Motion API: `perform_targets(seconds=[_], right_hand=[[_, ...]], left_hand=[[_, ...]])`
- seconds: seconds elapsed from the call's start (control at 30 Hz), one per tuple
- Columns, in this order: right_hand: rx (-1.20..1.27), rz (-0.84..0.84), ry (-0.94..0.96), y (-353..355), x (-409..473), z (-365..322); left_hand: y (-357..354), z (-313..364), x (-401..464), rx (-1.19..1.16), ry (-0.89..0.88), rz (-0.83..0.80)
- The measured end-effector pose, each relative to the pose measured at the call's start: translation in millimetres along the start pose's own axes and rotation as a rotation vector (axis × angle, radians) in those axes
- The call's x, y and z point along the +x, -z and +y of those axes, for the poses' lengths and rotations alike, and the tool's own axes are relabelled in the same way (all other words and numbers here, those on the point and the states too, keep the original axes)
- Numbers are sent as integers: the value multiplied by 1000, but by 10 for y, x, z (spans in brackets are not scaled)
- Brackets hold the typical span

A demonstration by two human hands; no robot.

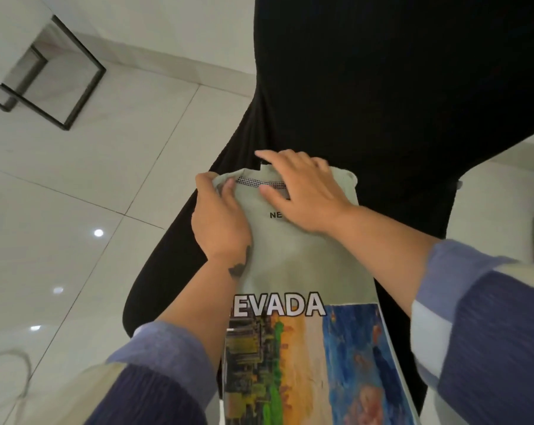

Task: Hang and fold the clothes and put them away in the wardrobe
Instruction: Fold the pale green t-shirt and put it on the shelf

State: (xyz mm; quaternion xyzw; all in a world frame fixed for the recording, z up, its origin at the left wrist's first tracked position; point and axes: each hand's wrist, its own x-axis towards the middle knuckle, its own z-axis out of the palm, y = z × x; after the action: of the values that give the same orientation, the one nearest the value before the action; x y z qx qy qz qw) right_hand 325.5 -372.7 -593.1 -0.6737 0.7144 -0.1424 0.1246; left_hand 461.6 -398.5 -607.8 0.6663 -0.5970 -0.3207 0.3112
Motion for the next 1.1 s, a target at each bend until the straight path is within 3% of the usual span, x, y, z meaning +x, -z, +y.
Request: perform_targets(seconds=[0.1, 0.2, 0.37, 0.5, 0.7, 0.83, 1.0, 1.1], right_hand=[[-64, -159, 26, -37, 46, -29], [-58, -160, 31, 16, 0, -52], [70, -136, 0, 318, -167, -244], [133, -139, -7, 779, -373, -401], [323, -128, -16, 1862, -951, -873], [366, -40, 5, 2618, -1376, -1217], [348, 183, -6, 3646, -1770, -1509], [296, 333, -40, 4321, -2008, -1647]], left_hand=[[110, 17, 26, -114, -97, -44], [205, 52, 49, -167, -156, -77], [347, 16, -283, -212, 21, -176], [479, 125, -639, -92, 19, -95], [956, 857, -1187, -121, -74, 52], [1265, 1537, -1589, -220, -97, 120], [1492, 2092, -2078, -416, 13, 191], [1587, 2306, -2459, -397, 215, 44]])
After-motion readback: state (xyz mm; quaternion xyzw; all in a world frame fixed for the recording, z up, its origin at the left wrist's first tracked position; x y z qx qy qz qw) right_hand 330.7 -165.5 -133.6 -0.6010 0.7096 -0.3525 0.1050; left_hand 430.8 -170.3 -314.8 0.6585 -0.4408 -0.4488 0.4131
